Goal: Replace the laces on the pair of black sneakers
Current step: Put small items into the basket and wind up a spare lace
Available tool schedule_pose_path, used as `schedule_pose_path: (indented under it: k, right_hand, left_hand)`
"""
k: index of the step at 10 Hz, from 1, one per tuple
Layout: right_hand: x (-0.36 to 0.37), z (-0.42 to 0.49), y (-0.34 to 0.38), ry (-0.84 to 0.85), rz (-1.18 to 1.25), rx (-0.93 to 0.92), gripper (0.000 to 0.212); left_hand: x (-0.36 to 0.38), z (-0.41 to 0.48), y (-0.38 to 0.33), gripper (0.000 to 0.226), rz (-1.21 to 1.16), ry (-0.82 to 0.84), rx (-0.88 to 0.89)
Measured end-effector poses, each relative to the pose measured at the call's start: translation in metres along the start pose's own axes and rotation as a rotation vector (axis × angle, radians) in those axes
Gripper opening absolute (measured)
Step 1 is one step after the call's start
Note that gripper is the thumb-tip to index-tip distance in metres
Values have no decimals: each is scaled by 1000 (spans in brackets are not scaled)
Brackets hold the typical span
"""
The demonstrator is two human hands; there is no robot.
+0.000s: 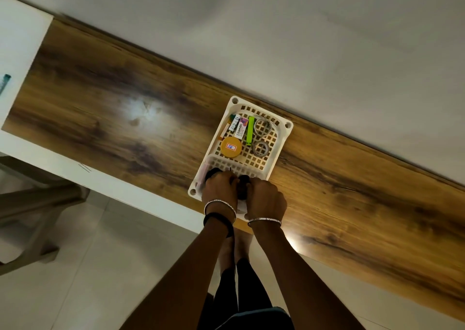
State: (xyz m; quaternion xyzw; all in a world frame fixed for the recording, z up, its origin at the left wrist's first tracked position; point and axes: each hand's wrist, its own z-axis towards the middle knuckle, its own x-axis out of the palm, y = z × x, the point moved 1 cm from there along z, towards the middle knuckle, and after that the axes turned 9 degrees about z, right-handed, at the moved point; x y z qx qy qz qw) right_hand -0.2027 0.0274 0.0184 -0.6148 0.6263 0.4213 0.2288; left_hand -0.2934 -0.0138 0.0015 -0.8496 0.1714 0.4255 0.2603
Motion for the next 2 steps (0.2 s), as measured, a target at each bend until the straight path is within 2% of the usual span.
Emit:
schedule_pose_path:
  k: [1, 2]
  right_hand:
    - [0, -1, 0, -41, 58, -6, 28]
    - [2, -7, -9, -133, 327, 10, 20]
  left_hand:
    - [-6, -2, 5, 15, -28, -28, 10]
    - [-13, -9, 14, 13, -67, -57, -26]
